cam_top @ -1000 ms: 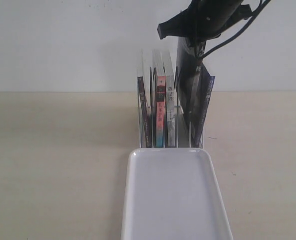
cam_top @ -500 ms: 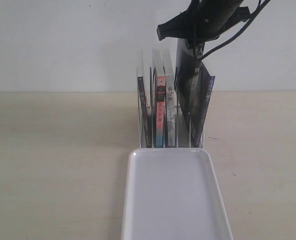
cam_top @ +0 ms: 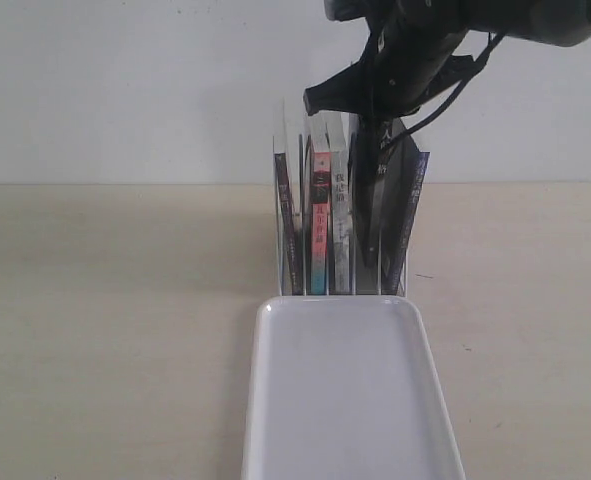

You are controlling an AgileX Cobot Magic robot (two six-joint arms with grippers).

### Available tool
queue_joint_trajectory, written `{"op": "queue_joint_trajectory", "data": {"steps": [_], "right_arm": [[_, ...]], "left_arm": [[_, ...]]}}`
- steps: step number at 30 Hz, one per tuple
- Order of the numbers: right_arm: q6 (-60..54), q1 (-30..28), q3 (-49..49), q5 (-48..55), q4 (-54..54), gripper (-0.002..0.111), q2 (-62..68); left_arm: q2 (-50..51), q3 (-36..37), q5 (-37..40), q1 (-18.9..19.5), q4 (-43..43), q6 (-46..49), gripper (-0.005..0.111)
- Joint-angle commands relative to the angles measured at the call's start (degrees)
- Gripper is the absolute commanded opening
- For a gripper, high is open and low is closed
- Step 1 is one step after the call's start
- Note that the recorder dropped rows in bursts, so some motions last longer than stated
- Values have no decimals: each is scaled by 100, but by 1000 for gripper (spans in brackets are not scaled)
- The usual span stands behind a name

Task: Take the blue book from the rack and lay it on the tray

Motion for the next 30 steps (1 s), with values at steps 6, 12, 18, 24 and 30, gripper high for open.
{"op": "queue_joint_trajectory", "data": {"steps": [6,12,18,24,30], "right_arm": [[22,0,-18,-100,110,39,122],[22,0,-18,-37,110,42,-80],[-20,0,-18,111,166,23,-594],[-108,0,-18,469,214,22,-756],[-365,0,-18,623,616,0,-683]], "left_arm": [[-25,18,-81,19,5,36,4],[-25,18,-81,19,5,36,4],[-25,18,-81,19,5,36,4],[-25,18,-81,19,5,36,4],[-25,18,-81,19,5,36,4]]}}
